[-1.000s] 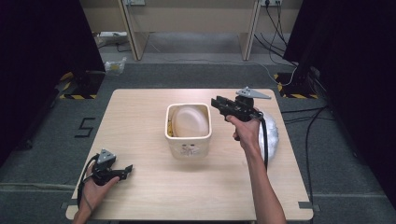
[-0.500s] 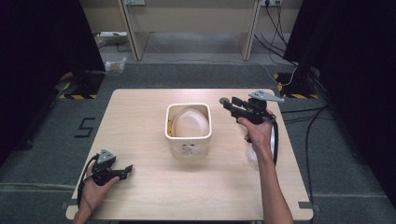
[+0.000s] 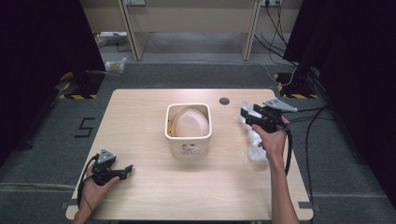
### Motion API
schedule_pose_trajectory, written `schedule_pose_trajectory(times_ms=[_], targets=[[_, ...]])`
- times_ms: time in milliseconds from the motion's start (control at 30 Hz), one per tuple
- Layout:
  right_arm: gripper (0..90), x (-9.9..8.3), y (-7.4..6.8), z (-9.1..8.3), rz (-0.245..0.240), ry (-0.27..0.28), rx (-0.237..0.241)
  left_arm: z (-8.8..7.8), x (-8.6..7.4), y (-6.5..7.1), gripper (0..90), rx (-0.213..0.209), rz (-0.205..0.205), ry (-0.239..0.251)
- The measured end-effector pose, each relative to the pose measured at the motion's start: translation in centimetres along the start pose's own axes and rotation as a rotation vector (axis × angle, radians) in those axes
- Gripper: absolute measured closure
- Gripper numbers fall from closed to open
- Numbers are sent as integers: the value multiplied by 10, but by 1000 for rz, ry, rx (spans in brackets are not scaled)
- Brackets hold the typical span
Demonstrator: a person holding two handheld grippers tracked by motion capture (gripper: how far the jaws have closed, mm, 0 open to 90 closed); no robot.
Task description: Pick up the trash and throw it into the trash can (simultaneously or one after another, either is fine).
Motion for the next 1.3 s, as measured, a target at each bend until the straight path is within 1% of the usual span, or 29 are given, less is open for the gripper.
schedule_pose_trajectory(times_ms=[167, 233, 300, 367, 400, 433, 633, 767, 933, 1067, 1100, 1200, 1300], targets=[[384, -11, 11, -2, 7, -11, -37, 0, 0, 0, 148, 1, 1, -1], [378, -18, 16, -3, 11, -25, -53, 0, 0, 0, 148, 0, 0, 0], [376, -20, 17, -4, 14, -28, -59, 0, 0, 0, 149, 1, 1, 0], [362, -26, 21, -6, 4, -47, -92, 0, 0, 0, 148, 1, 1, -1], [362, -26, 21, -6, 4, -47, -92, 0, 0, 0, 148, 1, 0, 0], [358, -30, 22, -6, -2, -46, -101, 0, 0, 0, 148, 1, 1, -1], [336, -42, 27, -4, 15, -66, -111, 0, 0, 0, 148, 1, 1, -1], [319, -50, 33, 0, 33, -77, -108, 0, 0, 0, 148, 0, 0, 0], [302, -56, 38, 4, 19, -114, -141, 0, 0, 0, 148, 1, 1, -1], [293, -61, 41, 8, 34, -135, -142, 0, 0, 0, 148, 2, 0, -1], [283, -63, 43, 11, 32, -149, -151, 0, 0, 0, 149, 1, 1, 0], [274, -65, 44, 14, 36, -162, -156, 0, 0, 0, 149, 2, 0, -1], [254, -69, 46, 19, 30, -187, -177, 0, 0, 0, 149, 1, 1, 0]])
Point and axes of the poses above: each handheld gripper's, and its own axes: z roughly forward along the jaws, x roughly out of its top, y roughly to its right, the point moved 6 cm from there along z, roughly forward along the jaws, and after that the axes turned 15 degrees about -y, right-handed, at the moved point
